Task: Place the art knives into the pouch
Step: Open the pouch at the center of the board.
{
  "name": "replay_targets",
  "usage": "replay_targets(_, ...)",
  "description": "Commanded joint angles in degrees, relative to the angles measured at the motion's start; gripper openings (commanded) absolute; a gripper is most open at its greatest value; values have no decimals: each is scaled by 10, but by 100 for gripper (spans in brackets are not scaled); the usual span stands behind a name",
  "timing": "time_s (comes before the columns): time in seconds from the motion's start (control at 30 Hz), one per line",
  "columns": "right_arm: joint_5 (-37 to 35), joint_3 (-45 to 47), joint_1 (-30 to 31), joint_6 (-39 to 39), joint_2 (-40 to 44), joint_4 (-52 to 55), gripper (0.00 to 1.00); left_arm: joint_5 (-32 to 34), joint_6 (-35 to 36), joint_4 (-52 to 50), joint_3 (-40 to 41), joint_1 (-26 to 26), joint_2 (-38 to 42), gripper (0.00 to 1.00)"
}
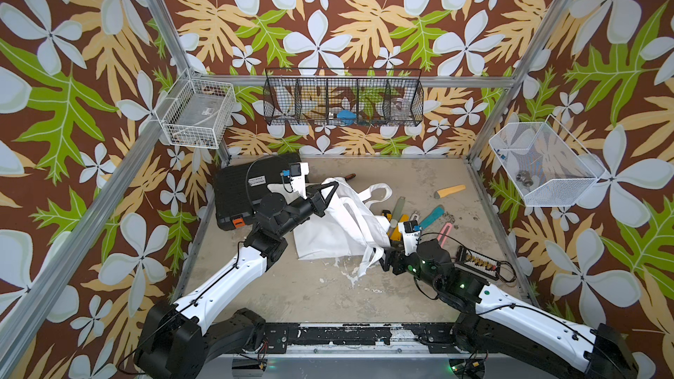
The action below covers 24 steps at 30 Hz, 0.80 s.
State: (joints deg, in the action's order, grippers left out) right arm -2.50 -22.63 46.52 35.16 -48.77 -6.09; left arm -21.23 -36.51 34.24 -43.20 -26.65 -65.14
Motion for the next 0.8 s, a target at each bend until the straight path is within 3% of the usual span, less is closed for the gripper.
replay_targets(0.0,23,10,0,20,5,-68,83,2,-7,7,-2,2,7,0)
replay_targets(0.1,25,13,-6,17,8,-98,71,-1,-16,10,2,4,15,0)
replay_targets(0.23,21,-11,-11,3,-39,-142,44,-12,-33,20,11,7,36,0)
replay_targets(0.3,13,-35,-11,-7,-70,-140,10,-20,-40,17,13,9,46,0)
replay_targets(0.33,6,-51,-11,-17,-83,-129,0,-25,-42,15,12,10,52,0)
replay_targets(0.6,-74,-168,-11,-121,-9,0,0,10,-12,-69,-8,13,72,0)
replay_targets(0.7,-67,-206,-11,-143,18,36,0,27,5,-107,-26,13,58,33)
replay_targets(0.77,-58,-218,-11,-151,26,47,0,33,11,-124,-41,13,47,47)
